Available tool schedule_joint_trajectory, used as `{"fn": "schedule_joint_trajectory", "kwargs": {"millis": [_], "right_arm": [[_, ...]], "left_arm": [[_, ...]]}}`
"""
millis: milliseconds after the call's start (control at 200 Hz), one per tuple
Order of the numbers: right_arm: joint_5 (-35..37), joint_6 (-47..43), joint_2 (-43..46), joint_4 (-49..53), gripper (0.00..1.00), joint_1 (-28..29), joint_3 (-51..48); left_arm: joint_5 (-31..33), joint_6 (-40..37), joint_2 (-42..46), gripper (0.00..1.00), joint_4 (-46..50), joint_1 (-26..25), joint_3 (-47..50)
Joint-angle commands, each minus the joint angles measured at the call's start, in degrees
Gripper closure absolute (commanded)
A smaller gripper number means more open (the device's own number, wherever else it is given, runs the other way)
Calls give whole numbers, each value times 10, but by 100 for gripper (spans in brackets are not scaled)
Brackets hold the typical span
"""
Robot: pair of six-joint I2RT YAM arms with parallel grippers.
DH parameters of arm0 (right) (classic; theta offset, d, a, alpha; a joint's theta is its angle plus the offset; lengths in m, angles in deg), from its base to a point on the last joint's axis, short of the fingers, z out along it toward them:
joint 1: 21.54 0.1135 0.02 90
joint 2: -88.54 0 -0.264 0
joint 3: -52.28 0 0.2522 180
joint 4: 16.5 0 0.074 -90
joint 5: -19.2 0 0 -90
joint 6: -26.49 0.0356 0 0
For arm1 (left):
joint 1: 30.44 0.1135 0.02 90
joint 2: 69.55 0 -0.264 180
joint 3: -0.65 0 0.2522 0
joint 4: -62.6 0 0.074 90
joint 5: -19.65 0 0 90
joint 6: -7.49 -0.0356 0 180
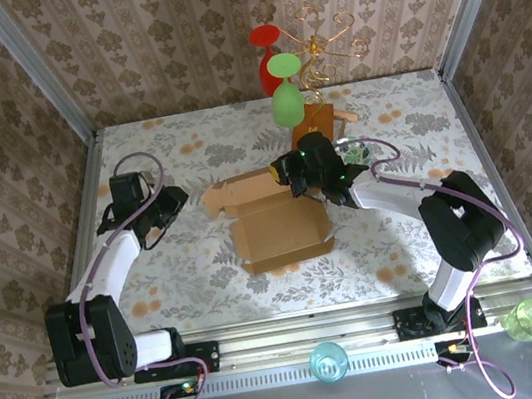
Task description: Fold the paper box
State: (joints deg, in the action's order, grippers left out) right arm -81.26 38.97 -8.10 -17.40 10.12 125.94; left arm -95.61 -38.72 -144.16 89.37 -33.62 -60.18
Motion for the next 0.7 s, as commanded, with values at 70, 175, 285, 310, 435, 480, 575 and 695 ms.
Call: {"fn": "schedule_joint_trajectory", "kwargs": {"millis": [70,175,285,310,435,480,575,695], "right_arm": [[-72,-74,-25,-19,100,-15,-7],[-90,-94,-32,-19,100,-21,-6],[-100,-104,-36,-20,100,-25,-6],[-103,-105,-39,-21,100,-26,-4],[-112,-103,-50,-31,100,-26,2],[-114,-103,-52,-31,100,-26,4],[-116,-104,-58,-33,100,-26,9],[-121,-108,-64,-36,100,-28,17]], "left_arm": [[4,-154,-9,80,71,2,-28],[0,-238,-19,80,76,-2,-29],[3,-325,-29,79,71,-14,-28],[3,-340,-33,78,69,-17,-28],[-11,-394,-58,76,47,-39,-27],[-11,-408,-66,75,40,-50,-28],[-13,-439,-76,74,27,-72,-24],[-21,-458,-72,73,-2,-93,-3]]}}
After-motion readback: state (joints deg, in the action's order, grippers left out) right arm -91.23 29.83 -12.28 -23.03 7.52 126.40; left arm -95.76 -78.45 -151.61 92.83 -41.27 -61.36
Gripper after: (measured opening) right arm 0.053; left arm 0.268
